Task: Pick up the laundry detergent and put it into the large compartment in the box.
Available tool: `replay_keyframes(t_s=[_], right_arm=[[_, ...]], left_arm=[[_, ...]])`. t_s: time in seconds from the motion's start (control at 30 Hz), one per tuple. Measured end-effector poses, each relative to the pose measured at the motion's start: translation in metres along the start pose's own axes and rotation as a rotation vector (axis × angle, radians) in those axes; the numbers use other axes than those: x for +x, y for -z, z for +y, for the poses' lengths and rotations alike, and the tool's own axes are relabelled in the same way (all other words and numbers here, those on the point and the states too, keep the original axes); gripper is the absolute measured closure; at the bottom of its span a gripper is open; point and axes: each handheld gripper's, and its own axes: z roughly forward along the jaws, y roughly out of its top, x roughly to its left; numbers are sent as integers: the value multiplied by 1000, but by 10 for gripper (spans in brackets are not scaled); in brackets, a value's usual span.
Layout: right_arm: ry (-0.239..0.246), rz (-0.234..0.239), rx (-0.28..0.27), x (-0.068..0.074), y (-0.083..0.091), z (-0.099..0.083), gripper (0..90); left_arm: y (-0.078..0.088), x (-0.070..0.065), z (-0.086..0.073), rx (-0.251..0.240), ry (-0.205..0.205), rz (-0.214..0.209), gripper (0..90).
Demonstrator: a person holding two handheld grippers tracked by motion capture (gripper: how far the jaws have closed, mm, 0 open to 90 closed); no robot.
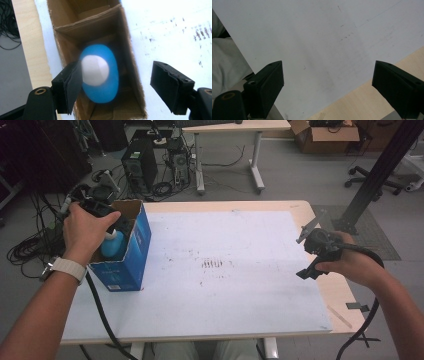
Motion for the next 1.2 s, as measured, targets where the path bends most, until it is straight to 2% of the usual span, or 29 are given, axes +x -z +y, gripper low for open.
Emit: replay_keyframes(t_s=[0.13, 0.3, 0.33, 0.37, 0.5, 0.63, 0.67, 0.7, 0.73, 0.77, 0.8, 0.83, 0.87, 0.93, 0.97, 1.0, 1.1, 1.2], right_arm=[[2, 1, -3, 1, 0, 0, 103], [2, 0, -1, 1, 1, 0, 103], [1, -2, -2, 1, 2, 0, 103], [1, -2, -2, 1, 2, 0, 103], [0, -3, -3, 1, 2, -1, 103], [0, -3, -3, 1, 1, -1, 103], [0, -3, -3, 1, 1, -1, 103], [2, -2, -3, 2, 1, 0, 103], [2, -2, -2, 2, 1, 0, 103], [5, -2, -1, 2, 1, 0, 103], [5, -1, -2, 2, 0, 0, 103], [5, -1, -2, 2, 0, 1, 103], [5, -2, -2, 2, 0, 1, 103], [4, -1, -2, 2, 1, 1, 103], [4, -1, -2, 2, 0, 1, 103], [4, -1, -2, 2, 0, 1, 103], [3, -1, -1, 2, 0, 0, 103], [3, -2, -1, 2, 1, 1, 103]], left_arm=[[4, -4, 0, -10, -24, -10, 261], [13, -15, 0, -29, -85, -34, 258], [19, -22, -1, -46, -121, -55, 257], [19, -22, -1, -46, -121, -55, 256], [30, -38, -4, -76, -220, -99, 250], [32, -53, -5, -83, -319, -140, 240], [32, -53, -5, -83, -319, -140, 240], [33, -59, -6, -91, -363, -159, 240], [34, -63, -7, -98, -380, -166, 240], [34, -63, -7, -98, -380, -166, 237], [36, -69, -8, -112, -419, -179, 236], [36, -69, -8, -112, -419, -179, 234], [38, -77, -9, -125, -460, -199, 222], [39, -79, -9, -127, -470, -202, 211], [39, -83, -10, -128, -494, -208, 208], [39, -83, -10, -128, -494, -208, 208], [41, -90, -11, -134, -532, -217, 207], [43, -99, -12, -136, -572, -228, 165]])
